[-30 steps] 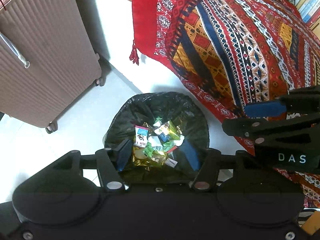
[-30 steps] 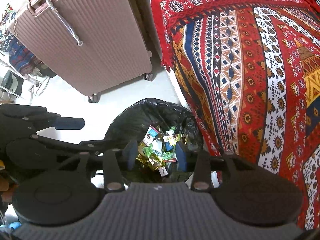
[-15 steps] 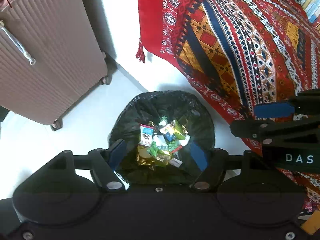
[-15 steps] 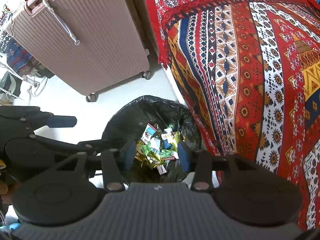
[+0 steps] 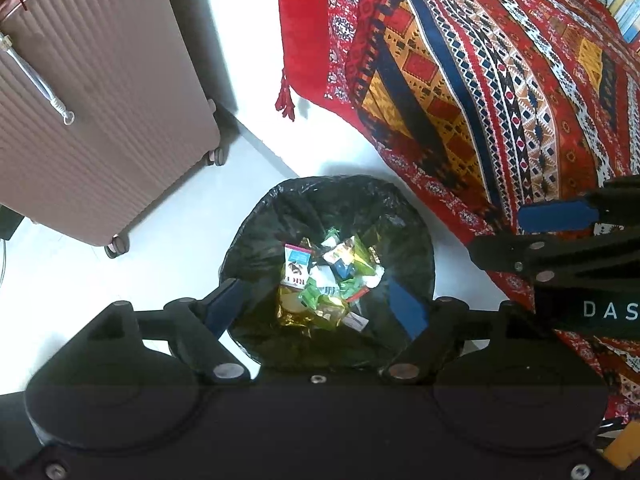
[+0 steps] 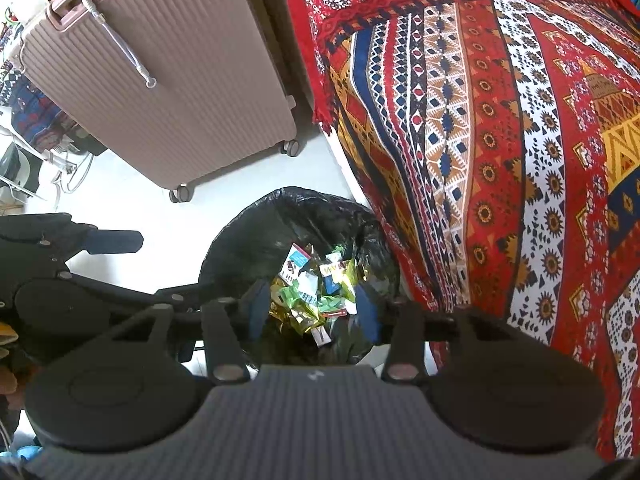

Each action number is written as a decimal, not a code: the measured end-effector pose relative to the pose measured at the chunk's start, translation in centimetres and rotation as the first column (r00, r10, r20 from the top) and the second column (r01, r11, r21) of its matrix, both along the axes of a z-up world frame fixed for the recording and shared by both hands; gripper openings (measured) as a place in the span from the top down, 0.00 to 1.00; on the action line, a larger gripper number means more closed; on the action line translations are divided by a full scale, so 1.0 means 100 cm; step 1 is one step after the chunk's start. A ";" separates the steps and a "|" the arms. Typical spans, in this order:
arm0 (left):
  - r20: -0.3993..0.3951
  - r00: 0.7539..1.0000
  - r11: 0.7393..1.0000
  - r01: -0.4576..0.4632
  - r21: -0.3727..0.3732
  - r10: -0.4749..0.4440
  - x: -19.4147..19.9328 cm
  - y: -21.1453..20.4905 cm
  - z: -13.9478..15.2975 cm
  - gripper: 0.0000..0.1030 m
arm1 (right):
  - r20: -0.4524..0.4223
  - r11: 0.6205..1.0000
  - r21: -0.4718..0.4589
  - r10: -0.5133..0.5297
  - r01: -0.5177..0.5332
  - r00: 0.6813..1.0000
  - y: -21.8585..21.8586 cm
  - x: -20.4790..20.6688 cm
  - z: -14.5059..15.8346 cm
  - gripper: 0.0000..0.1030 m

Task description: Collect trash

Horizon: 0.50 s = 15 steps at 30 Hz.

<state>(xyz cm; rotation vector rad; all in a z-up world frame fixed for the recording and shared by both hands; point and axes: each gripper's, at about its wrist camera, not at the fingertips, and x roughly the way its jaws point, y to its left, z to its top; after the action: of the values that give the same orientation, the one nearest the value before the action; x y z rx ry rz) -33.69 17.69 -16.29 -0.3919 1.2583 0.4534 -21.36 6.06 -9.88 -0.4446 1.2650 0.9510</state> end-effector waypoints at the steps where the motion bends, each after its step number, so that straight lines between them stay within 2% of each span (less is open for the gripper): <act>1: -0.001 1.000 1.000 -0.002 -0.001 0.002 0.000 0.000 -0.001 0.22 | 0.000 1.000 0.000 0.000 0.000 1.000 0.000 0.000 0.000 0.40; 15: -0.010 1.000 1.000 -0.012 0.000 0.012 0.000 -0.001 -0.005 0.21 | 0.001 1.000 0.000 0.001 -0.001 1.000 -0.001 0.000 -0.001 0.39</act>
<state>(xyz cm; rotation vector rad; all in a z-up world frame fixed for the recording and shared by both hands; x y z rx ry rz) -33.70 17.61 -16.80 -0.3978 1.2664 0.4655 -21.38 5.97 -9.99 -0.4460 1.2638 0.9514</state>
